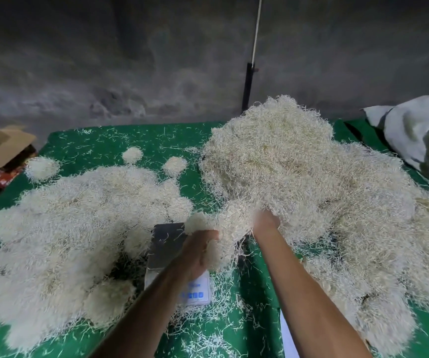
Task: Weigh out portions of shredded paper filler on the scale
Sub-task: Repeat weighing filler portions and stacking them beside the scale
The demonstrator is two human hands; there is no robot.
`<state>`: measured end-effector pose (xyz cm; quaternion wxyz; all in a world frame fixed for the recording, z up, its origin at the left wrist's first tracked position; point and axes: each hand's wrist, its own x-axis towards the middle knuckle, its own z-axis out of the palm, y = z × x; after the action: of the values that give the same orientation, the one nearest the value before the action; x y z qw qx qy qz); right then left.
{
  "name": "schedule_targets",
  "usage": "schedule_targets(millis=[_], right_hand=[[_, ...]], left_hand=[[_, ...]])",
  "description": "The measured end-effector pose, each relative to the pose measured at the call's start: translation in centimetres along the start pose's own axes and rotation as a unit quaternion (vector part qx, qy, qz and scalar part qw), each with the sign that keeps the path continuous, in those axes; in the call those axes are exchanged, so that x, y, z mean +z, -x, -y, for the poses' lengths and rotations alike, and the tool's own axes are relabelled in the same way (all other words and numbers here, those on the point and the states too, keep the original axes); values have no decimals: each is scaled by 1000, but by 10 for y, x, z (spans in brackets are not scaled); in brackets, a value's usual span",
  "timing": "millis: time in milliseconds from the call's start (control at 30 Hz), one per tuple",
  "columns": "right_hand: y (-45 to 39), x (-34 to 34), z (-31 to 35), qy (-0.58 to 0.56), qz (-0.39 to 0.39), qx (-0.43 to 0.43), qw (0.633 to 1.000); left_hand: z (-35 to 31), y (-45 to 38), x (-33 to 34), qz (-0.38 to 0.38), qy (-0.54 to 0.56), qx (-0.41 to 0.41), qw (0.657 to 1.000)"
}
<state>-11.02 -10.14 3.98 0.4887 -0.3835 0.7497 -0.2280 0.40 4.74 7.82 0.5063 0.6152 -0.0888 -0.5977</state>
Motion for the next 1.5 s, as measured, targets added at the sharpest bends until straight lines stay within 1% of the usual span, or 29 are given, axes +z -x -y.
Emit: schedule_targets(millis=[33, 100, 167, 200, 233, 267, 333, 400, 433, 467, 500, 533, 567, 600, 633, 733, 833, 933, 1000, 1067, 1133, 1200, 1267, 1333, 1367, 1400, 1433, 1467, 1500], right_hand=[[-9, -3, -3, 55, -35, -55, 996], [-13, -5, -5, 42, -20, -59, 997], [-11, -6, -6, -28, -64, -28, 997], [-11, -9, -3, -128, -46, 2, 991], [-11, -11, 2, -250, -21, 55, 966], [-9, -14, -2, -321, 25, 61, 945], [9, -2, -14, -388, 146, 110, 903], [32, 13, -27, -380, 252, 109, 883], [44, 17, -28, -357, 305, 99, 877], [49, 20, -29, -333, 332, 76, 880], [58, 18, -23, -331, 336, 88, 877], [55, 17, -19, -290, 302, 82, 905], [51, 14, -13, -241, 239, 63, 938], [44, 13, -9, -206, 190, 41, 959], [41, 11, -2, -217, 179, 29, 959], [34, 10, 8, -166, 136, 4, 977], [25, 8, 14, -132, 144, -14, 981], [24, 8, 27, -157, 156, -39, 974], [21, 11, 37, -160, 154, -56, 973], [20, 15, 50, -103, 160, -71, 979], [18, 20, 60, 3, 152, -77, 985], [17, 24, 65, 48, 145, -112, 982], [6, 20, 59, 123, 104, -129, 978], [-13, 7, 52, 132, 53, -123, 982], [-25, 1, 53, 117, 34, -111, 986], [-36, -3, 52, 76, 13, -98, 992], [-42, -8, 55, -31, 28, -47, 998], [-41, -13, 60, -178, 93, 15, 980], [-38, -13, 60, -254, 192, 41, 947]], left_hand=[[0, -1, -4, -1, 8, -2, 1000], [-1, -3, -15, 9, 39, 8, 999], [1, -6, -28, 40, 77, 48, 995], [-2, -6, -33, 63, 96, 73, 991], [-5, -7, -36, 79, 110, 93, 986], [-8, -13, -37, 91, 120, 106, 983], [-14, -23, -33, 124, 129, 118, 977], [-17, -27, -20, 159, 92, 106, 977], [-15, -30, -12, 154, 48, 93, 982], [-10, -32, -4, 137, -5, 81, 987], [-5, -29, 1, 109, -64, 66, 990], [0, -29, 4, 74, -115, 52, 989], [5, -27, 5, 38, -147, 44, 987], [9, -26, 5, 10, -155, 44, 987], [13, -26, 4, -1, -150, 51, 987], [14, -25, 12, 45, -119, 73, 989], [16, -25, 20, 40, -118, 144, 982], [9, -25, 18, 22, -159, 226, 961], [-2, -26, 19, -9, -181, 240, 954], [-9, -21, 22, -13, -195, 237, 952], [-14, -11, 20, -8, -225, 254, 940], [-22, 0, 15, 30, -258, 272, 927], [-25, 19, 5, 63, -263, 256, 928], [-21, 28, -15, 70, -262, 249, 930], [-19, 29, -27, 44, -229, 254, 939], [-24, 32, -38, -13, -202, 262, 943], [-30, 27, -51, -54, -154, 248, 955], [-37, 21, -59, -67, -100, 220, 968], [-43, 12, -65, -57, -33, 192, 979]])
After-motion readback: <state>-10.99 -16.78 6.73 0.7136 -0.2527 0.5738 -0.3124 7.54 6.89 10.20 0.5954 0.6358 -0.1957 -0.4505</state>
